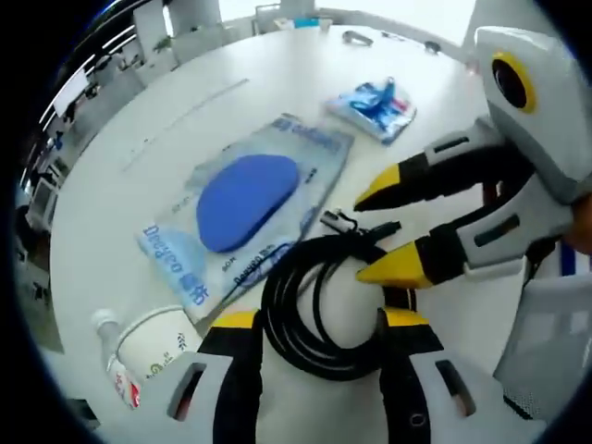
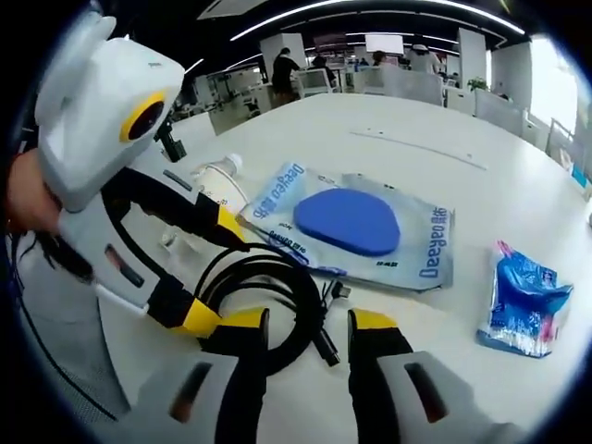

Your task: Arrange the tabletop items into an orderly group along one side of the table until the central work area is clear of visible clutter.

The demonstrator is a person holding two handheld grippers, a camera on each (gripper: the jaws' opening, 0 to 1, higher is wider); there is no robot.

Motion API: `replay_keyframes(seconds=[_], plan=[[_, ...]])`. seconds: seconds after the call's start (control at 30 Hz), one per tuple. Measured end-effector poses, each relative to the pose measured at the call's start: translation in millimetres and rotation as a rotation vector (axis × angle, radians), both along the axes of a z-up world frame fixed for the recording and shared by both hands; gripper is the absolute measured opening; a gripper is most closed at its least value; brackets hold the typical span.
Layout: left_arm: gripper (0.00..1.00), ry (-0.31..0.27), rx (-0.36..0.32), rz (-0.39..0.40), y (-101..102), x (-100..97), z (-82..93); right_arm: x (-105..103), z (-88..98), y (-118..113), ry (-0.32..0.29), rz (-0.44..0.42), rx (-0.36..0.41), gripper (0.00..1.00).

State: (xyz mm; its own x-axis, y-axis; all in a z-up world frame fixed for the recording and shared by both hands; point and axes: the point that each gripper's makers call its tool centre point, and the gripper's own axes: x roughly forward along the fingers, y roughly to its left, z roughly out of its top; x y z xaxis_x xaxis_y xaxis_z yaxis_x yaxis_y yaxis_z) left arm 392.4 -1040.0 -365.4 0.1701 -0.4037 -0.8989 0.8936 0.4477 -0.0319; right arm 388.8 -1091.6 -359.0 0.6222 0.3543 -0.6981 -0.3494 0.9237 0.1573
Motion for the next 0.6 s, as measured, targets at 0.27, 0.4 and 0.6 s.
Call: replay_keyframes(seconds=[0.27, 0.4, 0.6], plan=[[0.43, -0.009, 0.035, -0.001, 5, 1.1, -6.2, -4, -7.4, -1, 0.026, 0.002, -0.013, 0.22], [0.41, -0.020, 0.068, -0.008, 8, 2.2, -11.3, -4, -10.0, -2, 0.026, 0.001, -0.028, 0.20], [0.39, -0.011, 0.065, 0.020, 7, 2.7, -9.2, -2, -10.9, -2, 0.030, -0.004, -0.041, 0.16]])
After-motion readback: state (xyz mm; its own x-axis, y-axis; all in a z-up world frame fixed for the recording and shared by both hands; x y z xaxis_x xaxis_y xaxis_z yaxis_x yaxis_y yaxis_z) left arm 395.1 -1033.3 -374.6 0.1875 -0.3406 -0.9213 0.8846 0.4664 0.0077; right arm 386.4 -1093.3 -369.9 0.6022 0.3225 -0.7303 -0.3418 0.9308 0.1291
